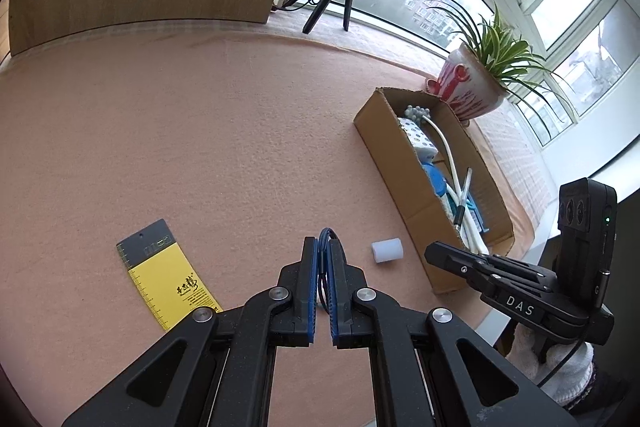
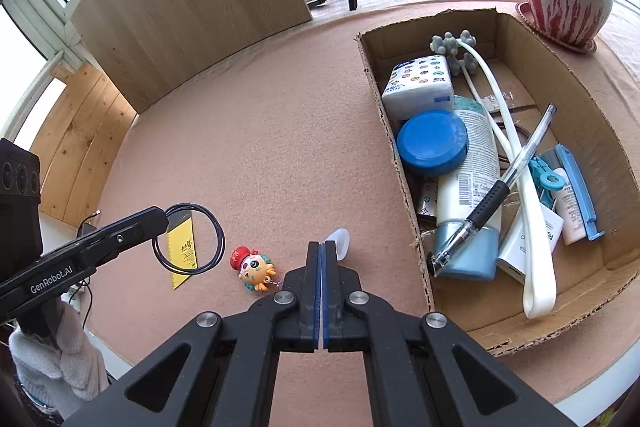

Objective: Organize objects

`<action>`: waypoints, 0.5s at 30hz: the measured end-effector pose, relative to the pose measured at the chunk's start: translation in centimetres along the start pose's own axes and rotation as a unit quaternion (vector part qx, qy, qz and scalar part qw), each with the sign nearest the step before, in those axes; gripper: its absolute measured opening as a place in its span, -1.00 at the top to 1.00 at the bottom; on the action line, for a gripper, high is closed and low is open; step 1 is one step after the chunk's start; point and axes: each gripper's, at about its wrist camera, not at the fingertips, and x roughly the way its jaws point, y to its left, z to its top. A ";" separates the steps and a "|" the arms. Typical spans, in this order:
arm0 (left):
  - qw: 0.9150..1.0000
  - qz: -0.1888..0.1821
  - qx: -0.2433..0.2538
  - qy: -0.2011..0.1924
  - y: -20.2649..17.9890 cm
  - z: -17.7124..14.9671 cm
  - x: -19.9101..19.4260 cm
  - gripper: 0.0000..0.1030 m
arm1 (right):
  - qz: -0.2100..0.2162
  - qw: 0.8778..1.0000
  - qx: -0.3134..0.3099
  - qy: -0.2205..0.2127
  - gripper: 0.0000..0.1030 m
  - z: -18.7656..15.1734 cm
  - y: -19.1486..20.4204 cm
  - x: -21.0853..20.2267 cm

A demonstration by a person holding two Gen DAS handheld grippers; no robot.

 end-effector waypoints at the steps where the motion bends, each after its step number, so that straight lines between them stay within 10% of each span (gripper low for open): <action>1: 1.000 0.001 -0.001 -0.001 -0.1 -0.1 0.0 0.92 | 0.002 1.000 -0.002 0.000 1.00 0.0 -0.1 0.0; 15: 1.000 0.007 -0.026 -0.003 2.5 -1.5 -1.7 0.92 | -0.050 0.996 0.052 0.050 0.63 -0.3 0.8 4.7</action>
